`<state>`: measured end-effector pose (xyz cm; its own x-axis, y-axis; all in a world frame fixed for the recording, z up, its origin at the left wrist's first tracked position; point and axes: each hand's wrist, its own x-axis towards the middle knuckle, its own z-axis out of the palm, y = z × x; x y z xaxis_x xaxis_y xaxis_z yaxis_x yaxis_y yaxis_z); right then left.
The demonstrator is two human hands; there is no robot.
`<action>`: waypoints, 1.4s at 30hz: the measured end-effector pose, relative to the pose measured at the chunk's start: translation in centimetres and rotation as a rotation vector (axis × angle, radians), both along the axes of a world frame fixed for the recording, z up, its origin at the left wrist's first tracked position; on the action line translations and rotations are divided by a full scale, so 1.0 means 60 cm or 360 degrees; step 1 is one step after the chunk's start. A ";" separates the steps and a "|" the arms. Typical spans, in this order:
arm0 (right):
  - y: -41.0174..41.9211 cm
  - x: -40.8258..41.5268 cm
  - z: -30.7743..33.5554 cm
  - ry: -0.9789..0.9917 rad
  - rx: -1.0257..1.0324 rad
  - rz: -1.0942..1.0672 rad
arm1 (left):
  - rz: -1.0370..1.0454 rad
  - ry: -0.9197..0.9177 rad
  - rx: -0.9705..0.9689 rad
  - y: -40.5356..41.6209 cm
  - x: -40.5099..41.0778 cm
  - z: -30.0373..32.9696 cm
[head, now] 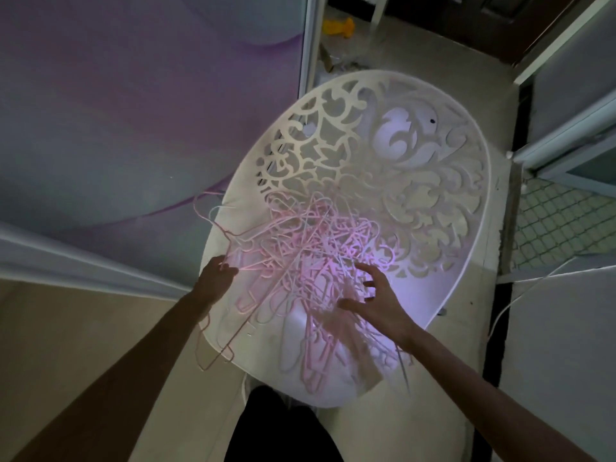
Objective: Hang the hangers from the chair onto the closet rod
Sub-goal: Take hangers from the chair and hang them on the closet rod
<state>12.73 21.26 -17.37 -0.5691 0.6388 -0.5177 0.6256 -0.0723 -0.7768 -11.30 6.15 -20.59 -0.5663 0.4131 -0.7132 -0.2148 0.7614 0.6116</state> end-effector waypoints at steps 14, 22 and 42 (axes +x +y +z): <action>-0.081 -0.081 -0.056 0.0211 -0.0284 -0.0255 | -0.0024 -0.0655 0.0649 0.083 0.050 0.067; -0.030 -0.038 -0.084 -0.0500 0.0238 0.0090 | 0.0259 -0.0401 0.0737 0.038 0.000 0.085; 0.039 -0.012 -0.117 -0.0792 0.1068 0.0145 | 0.1193 -0.0808 0.0553 0.029 -0.021 -0.036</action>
<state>12.01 23.60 -24.37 -0.4390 0.8635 -0.2483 0.8877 0.3741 -0.2685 -12.55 7.89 -22.77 -0.4266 0.3044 -0.8517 -0.8715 0.1135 0.4771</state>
